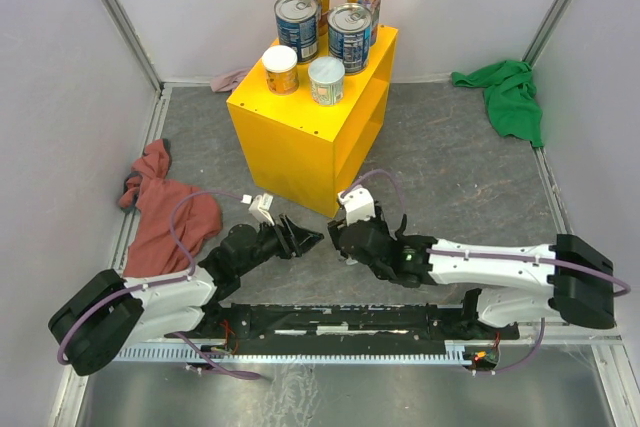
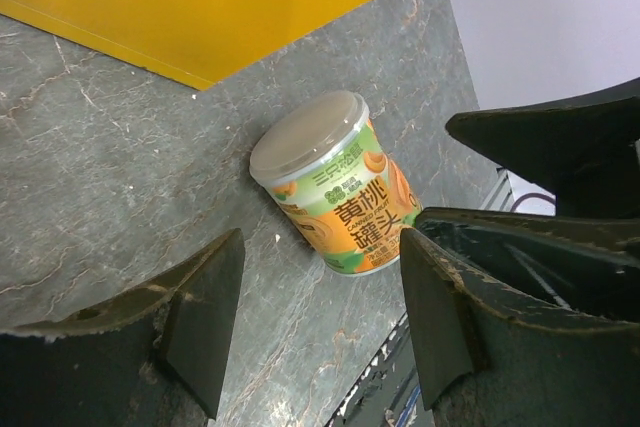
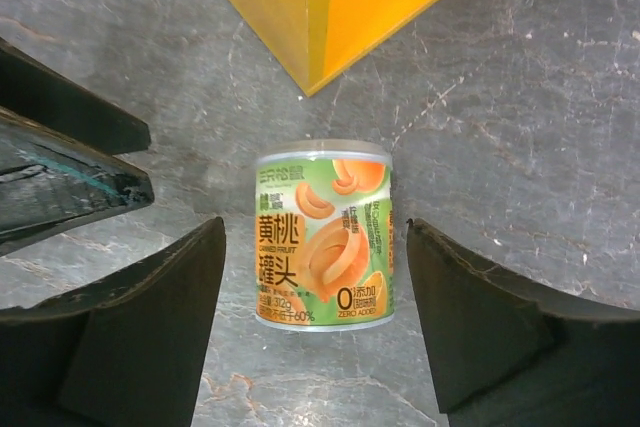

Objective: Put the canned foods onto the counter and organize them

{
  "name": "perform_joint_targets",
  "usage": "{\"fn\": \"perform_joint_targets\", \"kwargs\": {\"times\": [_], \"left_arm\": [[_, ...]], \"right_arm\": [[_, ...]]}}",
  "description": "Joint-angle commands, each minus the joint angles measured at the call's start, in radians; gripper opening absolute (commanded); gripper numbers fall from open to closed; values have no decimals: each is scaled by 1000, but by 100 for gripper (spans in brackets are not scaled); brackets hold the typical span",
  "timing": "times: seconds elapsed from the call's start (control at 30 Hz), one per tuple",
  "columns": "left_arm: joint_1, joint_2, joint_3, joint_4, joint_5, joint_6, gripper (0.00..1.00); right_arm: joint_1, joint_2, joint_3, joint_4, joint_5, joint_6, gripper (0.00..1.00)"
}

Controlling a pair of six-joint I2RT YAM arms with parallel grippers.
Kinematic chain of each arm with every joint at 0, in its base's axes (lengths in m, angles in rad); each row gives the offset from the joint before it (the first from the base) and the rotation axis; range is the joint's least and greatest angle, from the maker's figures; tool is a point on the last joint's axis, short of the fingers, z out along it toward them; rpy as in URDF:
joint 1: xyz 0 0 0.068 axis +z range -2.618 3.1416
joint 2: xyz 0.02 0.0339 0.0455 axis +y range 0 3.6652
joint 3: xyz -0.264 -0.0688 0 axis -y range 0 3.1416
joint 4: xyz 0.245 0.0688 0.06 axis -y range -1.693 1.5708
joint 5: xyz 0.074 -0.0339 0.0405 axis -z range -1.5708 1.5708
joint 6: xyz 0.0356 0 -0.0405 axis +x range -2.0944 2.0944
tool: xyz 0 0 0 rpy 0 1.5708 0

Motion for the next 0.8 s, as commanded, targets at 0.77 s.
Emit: {"fn": "perform_joint_targets", "kwargs": {"times": [0.77], "left_arm": [[-6,5,2,57,-16,-37,70]], "right_arm": [[-143,285,148,-20,-183,29,85]]}}
